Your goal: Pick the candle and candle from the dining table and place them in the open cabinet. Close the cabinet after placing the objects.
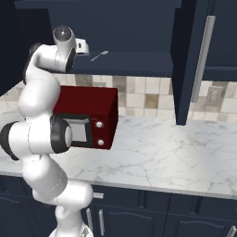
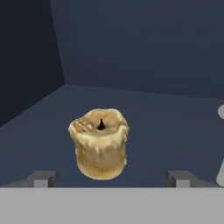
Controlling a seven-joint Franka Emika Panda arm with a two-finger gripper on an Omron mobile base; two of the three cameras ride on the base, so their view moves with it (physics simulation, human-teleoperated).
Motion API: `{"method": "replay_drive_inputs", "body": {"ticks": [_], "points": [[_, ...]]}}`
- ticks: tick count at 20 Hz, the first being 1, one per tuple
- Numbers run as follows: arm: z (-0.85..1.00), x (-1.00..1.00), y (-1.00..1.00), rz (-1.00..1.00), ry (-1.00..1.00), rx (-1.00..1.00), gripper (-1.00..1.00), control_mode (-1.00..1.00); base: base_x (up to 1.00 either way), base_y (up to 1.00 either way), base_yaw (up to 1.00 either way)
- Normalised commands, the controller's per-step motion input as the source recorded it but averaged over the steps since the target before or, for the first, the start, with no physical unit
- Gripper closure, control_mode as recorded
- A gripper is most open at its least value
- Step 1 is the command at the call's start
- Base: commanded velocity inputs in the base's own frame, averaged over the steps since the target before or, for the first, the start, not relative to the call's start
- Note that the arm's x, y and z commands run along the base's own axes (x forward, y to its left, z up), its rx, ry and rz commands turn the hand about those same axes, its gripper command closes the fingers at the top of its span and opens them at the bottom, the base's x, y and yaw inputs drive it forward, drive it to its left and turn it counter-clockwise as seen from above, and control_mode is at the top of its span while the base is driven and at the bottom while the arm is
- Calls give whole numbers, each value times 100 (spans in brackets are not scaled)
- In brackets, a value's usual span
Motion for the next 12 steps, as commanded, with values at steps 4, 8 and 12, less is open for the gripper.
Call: {"method": "replay_drive_inputs", "body": {"ticks": [4, 8, 12], "points": [[1, -88, -27, -1, -1, 12, -100, -100, 0, 0, 0], [11, -100, -24, 0, -7, 6, -100, -100, 0, 0, 0], [0, -100, -27, 0, -2, 2, -100, -100, 0, 0, 0]]}}
